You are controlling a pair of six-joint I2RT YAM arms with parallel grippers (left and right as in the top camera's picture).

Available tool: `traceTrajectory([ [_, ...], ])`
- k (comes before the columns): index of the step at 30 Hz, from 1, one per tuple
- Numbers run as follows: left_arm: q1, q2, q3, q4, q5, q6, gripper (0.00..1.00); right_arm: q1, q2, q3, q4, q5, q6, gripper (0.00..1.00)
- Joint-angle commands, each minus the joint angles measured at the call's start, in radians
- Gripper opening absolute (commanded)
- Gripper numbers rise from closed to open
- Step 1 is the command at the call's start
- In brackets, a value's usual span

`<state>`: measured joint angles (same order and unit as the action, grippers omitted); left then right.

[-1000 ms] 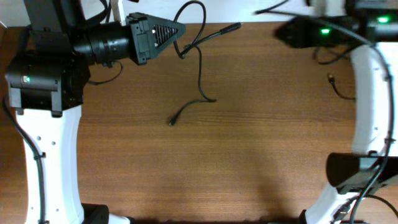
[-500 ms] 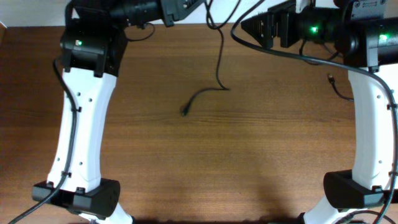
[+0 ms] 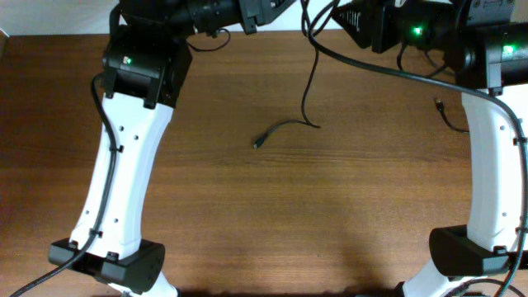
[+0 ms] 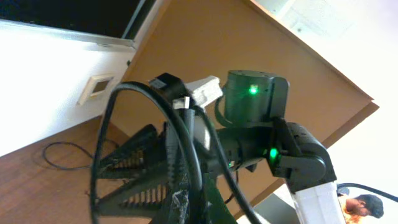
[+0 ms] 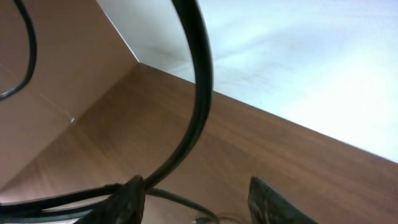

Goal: Untangle cables

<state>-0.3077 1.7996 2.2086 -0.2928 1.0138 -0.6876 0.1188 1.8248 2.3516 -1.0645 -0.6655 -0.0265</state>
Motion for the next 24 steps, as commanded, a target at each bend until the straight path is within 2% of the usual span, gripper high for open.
traceTrajectory([
  [1, -0.025, 0.001, 0.014, 0.012, 0.001, -0.015, 0.00, -0.001, 0.013, 0.010, 0.008, 0.003, 0.003, 0.60],
  [7, -0.026, 0.004, 0.014, 0.019, -0.012, -0.016, 0.00, -0.001, 0.012, 0.010, 0.068, -0.080, 0.022, 0.66],
  [8, -0.026, 0.004, 0.014, 0.019, -0.012, -0.016, 0.00, -0.001, 0.012, 0.010, 0.077, -0.086, 0.029, 0.66],
  [9, -0.026, 0.004, 0.014, 0.024, -0.010, -0.016, 0.00, -0.001, 0.013, 0.010, 0.077, -0.085, 0.028, 0.61],
  [10, -0.026, 0.004, 0.014, 0.041, -0.008, -0.024, 0.00, -0.001, 0.014, 0.010, 0.074, -0.083, 0.028, 0.20],
  [11, -0.026, 0.004, 0.014, 0.051, -0.008, -0.024, 0.00, -0.001, 0.015, 0.009, 0.070, -0.082, 0.027, 0.04],
  [16, -0.014, 0.004, 0.014, 0.016, 0.018, -0.023, 0.00, -0.010, 0.017, 0.009, 0.013, 0.126, -0.023, 0.04],
  [19, -0.009, 0.013, 0.014, -0.001, 0.014, -0.014, 0.00, -0.014, 0.016, 0.009, 0.006, 0.128, -0.035, 0.04],
  [21, -0.006, 0.019, 0.014, -0.021, 0.001, 0.036, 0.01, -0.043, 0.008, 0.013, 0.004, 0.128, -0.040, 0.04],
  [22, -0.003, 0.021, 0.014, -0.103, -0.064, 0.084, 0.03, -0.076, -0.010, 0.013, 0.006, 0.128, -0.031, 0.04],
  [23, -0.003, 0.021, 0.014, -0.208, -0.166, 0.170, 0.13, -0.101, -0.028, 0.017, 0.007, 0.128, -0.018, 0.04],
  [24, -0.003, 0.021, 0.014, -0.261, -0.226, 0.215, 0.39, -0.130, -0.049, 0.032, 0.001, 0.128, -0.017, 0.04],
])
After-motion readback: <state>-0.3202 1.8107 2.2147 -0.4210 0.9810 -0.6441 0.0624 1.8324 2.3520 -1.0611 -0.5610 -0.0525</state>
